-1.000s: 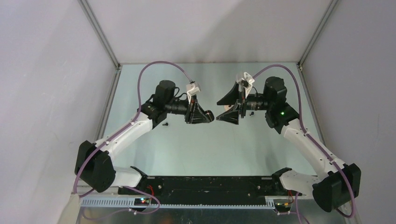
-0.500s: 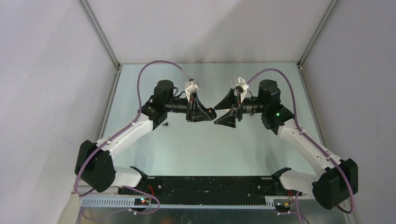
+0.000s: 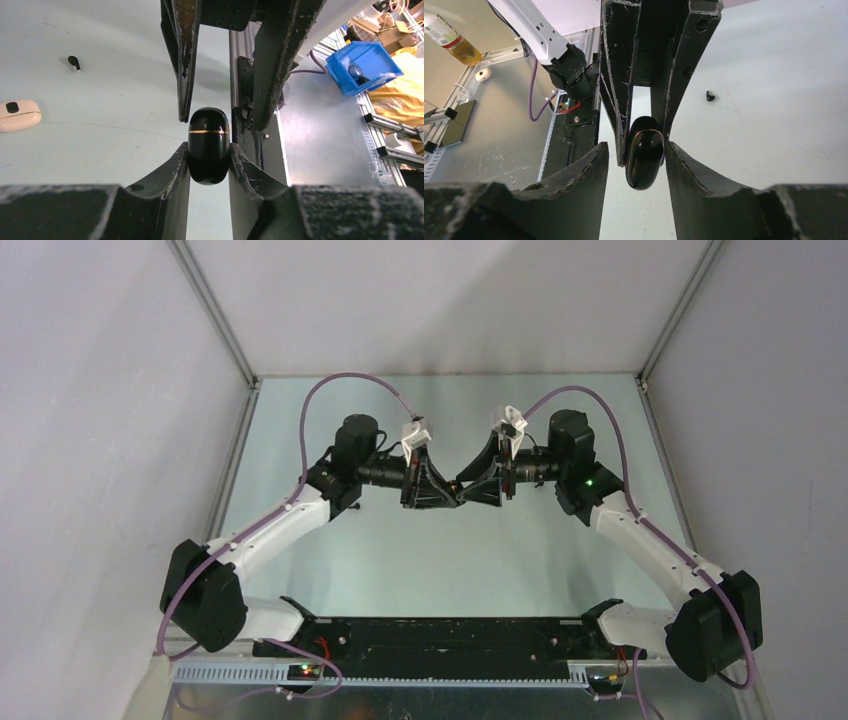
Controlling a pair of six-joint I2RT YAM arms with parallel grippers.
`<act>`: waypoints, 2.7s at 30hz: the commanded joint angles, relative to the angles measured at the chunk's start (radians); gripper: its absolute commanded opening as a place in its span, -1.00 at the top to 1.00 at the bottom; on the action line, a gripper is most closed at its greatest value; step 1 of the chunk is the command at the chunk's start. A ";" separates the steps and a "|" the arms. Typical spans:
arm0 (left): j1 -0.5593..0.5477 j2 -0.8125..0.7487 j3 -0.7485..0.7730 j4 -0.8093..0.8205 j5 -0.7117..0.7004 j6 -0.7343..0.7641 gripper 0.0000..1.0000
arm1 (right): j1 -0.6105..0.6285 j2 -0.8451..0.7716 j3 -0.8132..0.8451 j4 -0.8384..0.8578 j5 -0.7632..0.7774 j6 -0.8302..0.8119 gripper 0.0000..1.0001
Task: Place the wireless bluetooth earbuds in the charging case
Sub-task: Pass from the left arm to the right
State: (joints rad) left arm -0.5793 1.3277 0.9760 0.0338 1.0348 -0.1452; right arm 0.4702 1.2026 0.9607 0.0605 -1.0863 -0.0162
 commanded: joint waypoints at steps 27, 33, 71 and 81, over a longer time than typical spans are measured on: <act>-0.008 -0.045 0.046 -0.093 0.028 0.107 0.77 | -0.046 0.007 -0.004 0.074 -0.042 0.085 -0.45; -0.009 -0.050 0.062 -0.116 0.026 0.114 0.78 | -0.054 0.001 -0.004 0.069 -0.068 0.099 -0.33; 0.000 -0.062 0.073 -0.139 0.011 0.134 0.74 | 0.014 0.058 -0.004 0.029 -0.115 0.047 0.41; -0.003 -0.062 0.078 -0.147 0.011 0.136 0.73 | 0.025 0.079 -0.004 0.057 -0.114 0.085 0.20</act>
State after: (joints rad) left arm -0.5816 1.2987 1.0103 -0.1226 1.0401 -0.0334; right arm 0.4873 1.2713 0.9531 0.0692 -1.1725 0.0498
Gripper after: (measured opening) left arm 0.329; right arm 0.442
